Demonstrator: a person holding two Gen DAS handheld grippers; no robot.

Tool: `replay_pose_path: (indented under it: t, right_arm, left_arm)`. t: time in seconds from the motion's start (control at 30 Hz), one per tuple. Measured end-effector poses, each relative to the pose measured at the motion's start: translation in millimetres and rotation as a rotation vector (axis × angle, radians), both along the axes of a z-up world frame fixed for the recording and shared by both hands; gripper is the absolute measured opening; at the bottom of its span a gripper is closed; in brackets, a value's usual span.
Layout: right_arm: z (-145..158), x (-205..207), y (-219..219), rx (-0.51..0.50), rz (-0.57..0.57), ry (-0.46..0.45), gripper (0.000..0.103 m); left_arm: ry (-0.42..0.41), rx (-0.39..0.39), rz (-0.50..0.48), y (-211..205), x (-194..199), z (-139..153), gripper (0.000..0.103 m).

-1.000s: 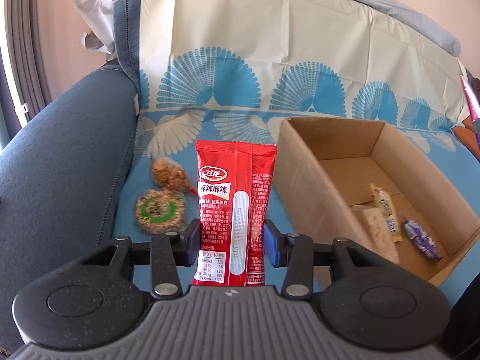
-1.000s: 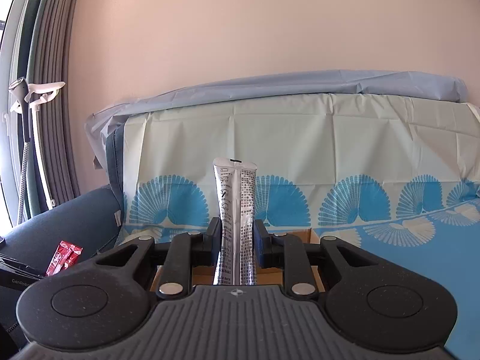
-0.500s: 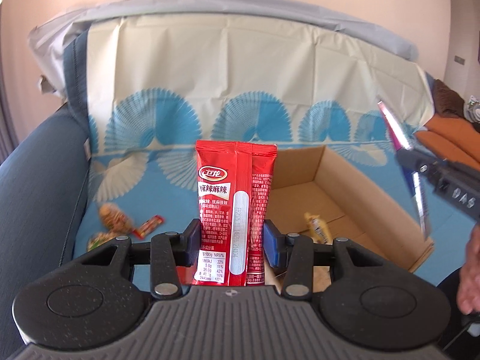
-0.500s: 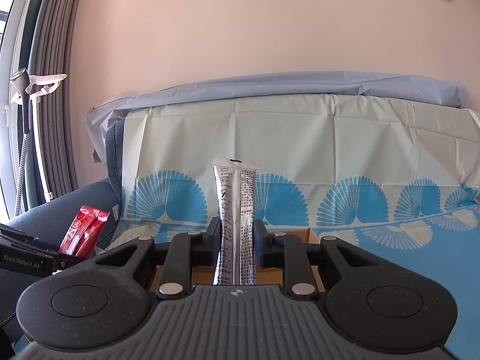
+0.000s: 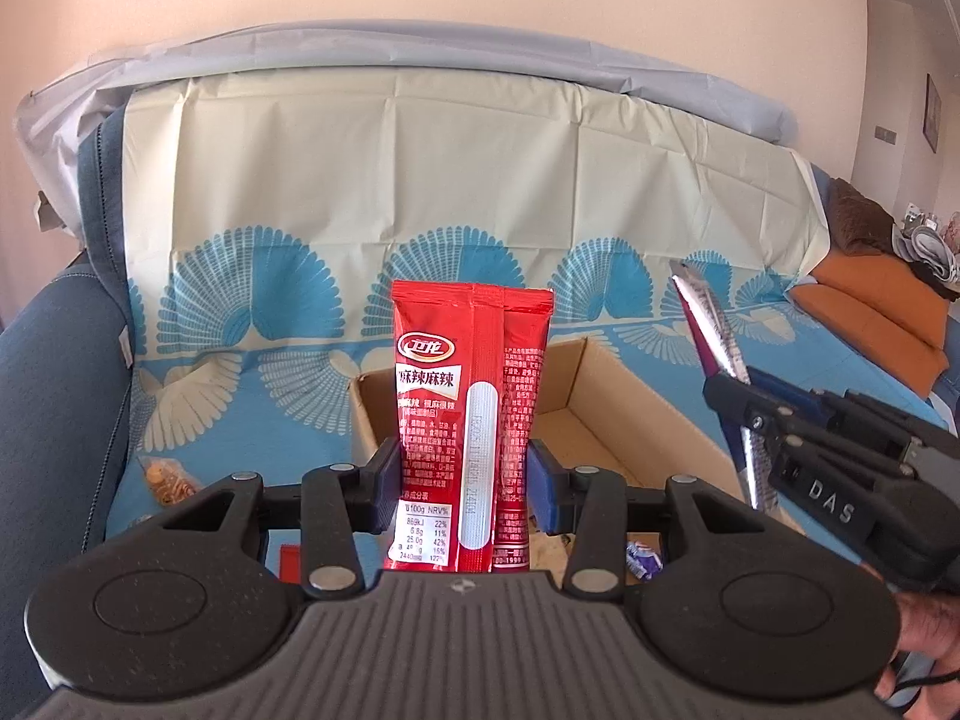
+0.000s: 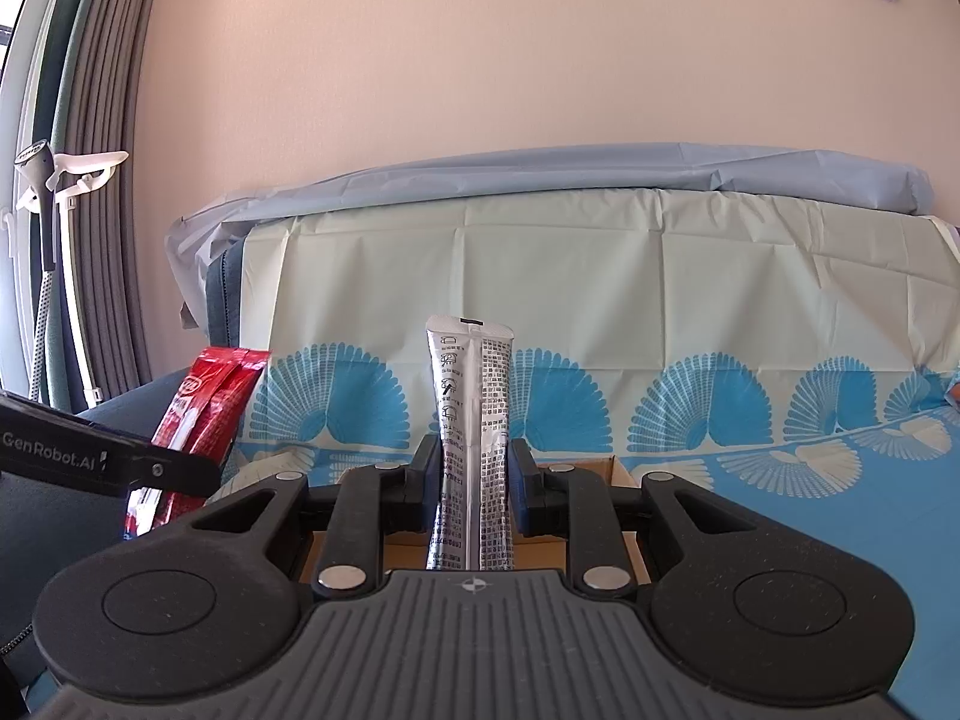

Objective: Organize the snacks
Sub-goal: 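Carry the red pack over the box with the left tool while the right tool carries the silver stick, then open the left tool to drop the red pack while the right tool drops the silver stick into the box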

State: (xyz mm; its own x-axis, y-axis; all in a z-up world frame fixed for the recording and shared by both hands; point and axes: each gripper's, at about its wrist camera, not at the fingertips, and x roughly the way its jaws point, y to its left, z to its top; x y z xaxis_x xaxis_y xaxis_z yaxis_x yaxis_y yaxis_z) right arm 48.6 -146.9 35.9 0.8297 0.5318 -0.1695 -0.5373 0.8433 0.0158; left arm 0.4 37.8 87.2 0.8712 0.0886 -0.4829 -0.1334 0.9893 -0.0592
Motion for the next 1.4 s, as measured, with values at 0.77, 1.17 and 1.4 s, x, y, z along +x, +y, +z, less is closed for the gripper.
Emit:
replay_pose_path:
  t: [0.77,1.17,1.4]
  right_arm:
    - [-2.4,10.5,-10.0,0.098,-0.06,0.067,0.024]
    - [-4.6,15.7,-7.8,0.106,-0.077,0.084,0.025]
    - [-6.1,16.9,-8.6,0.117,-0.15,0.088,0.048]
  left_arm:
    - [-0.036,-0.023,-0.052,-33.5,53.5,17.9,0.048]
    - [-0.029,-0.044,-0.069,-36.7,70.5,11.5,0.048]
    - [-0.005,-0.036,-0.068,-33.9,69.1,6.7,0.063]
